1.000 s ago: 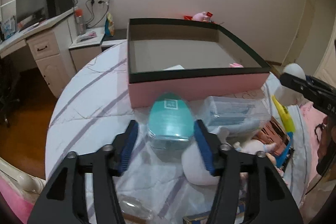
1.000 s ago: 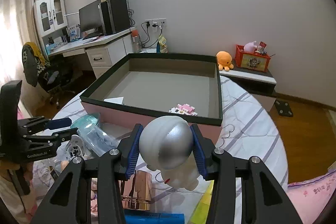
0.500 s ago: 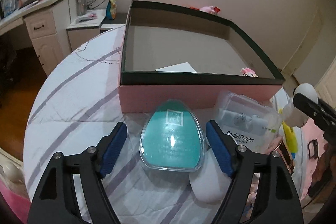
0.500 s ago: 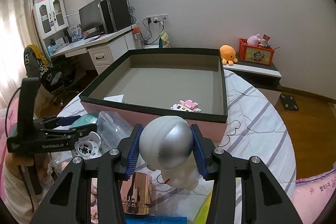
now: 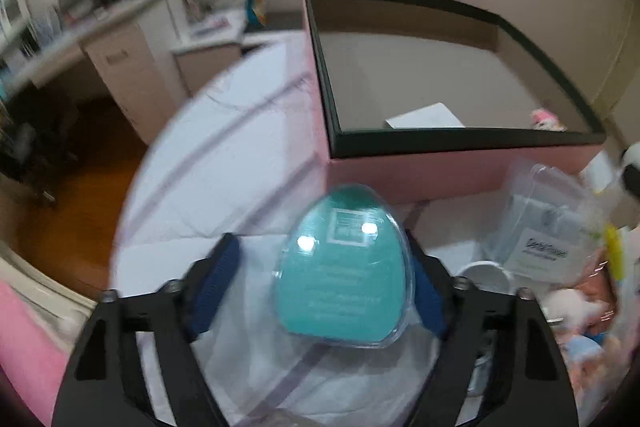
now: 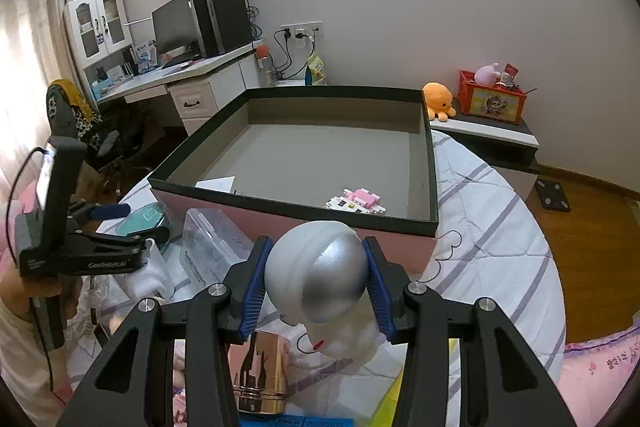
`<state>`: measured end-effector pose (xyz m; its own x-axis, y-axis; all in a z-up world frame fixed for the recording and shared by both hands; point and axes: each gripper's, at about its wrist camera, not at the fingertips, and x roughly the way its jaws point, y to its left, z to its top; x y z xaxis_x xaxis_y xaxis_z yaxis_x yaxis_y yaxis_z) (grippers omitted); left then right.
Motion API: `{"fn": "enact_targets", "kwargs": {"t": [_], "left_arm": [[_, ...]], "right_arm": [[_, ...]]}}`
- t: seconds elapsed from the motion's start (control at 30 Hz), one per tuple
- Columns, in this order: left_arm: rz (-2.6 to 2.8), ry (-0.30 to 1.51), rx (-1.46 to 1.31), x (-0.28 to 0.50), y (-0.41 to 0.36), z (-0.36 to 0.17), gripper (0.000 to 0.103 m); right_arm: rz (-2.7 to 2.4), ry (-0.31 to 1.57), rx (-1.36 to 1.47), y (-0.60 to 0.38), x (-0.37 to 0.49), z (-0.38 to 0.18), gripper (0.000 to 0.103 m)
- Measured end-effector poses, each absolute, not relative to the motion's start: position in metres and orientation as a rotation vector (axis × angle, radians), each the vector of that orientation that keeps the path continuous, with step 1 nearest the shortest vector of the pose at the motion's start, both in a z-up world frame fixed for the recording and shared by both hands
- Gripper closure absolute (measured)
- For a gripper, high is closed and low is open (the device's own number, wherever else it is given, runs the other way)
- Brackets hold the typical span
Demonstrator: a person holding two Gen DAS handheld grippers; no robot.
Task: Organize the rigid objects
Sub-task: 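Carry both items into the pink box and open both grippers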
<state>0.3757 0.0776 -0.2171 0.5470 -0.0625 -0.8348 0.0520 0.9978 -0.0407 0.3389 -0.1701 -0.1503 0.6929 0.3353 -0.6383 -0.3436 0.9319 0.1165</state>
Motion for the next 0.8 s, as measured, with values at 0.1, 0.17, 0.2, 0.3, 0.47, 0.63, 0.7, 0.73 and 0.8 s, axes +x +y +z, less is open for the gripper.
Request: {"fn": "enact_targets", "kwargs": {"t": [0.1, 0.17, 0.2, 0.3, 0.47, 0.63, 0.7, 0.73, 0.8], "left_arm": [[-0.12, 0.984, -0.011, 0.373, 0.075, -0.216, 0.046], [-0.092, 0.939, 0.043, 0.366, 0.07, -0.213, 0.047], [-0.086, 0.923, 0.057, 0.363, 0.068, -0.213, 0.047], [-0.106, 0.907, 0.01, 0.357, 0.072, -0.21, 0.047], [-0.112, 0.847, 0.018, 0.343, 0.065, -0.19, 0.047], [-0.137, 0.795, 0.031, 0.347, 0.054, -0.164, 0.047], [-0.147, 0.781, 0.039, 0.354, 0.049, -0.155, 0.047], [-0.151, 0.774, 0.046, 0.357, 0.046, -0.15, 0.047], [-0.177, 0.758, 0.058, 0.367, 0.037, -0.14, 0.047]], "right_arm": [[0.382, 0.709, -0.013, -0.168, 0.339, -0.15, 0.056], [0.382, 0.706, -0.015, -0.169, 0.339, -0.148, 0.056], [0.382, 0.703, -0.016, -0.169, 0.338, -0.147, 0.056], [0.382, 0.695, -0.02, -0.169, 0.338, -0.145, 0.056], [0.388, 0.683, -0.035, -0.164, 0.34, -0.139, 0.056], [0.395, 0.667, -0.057, -0.157, 0.348, -0.133, 0.056], [0.398, 0.665, -0.062, -0.154, 0.356, -0.13, 0.056], [0.399, 0.665, -0.065, -0.153, 0.36, -0.129, 0.056], [0.394, 0.663, -0.077, -0.146, 0.37, -0.127, 0.056]]}}
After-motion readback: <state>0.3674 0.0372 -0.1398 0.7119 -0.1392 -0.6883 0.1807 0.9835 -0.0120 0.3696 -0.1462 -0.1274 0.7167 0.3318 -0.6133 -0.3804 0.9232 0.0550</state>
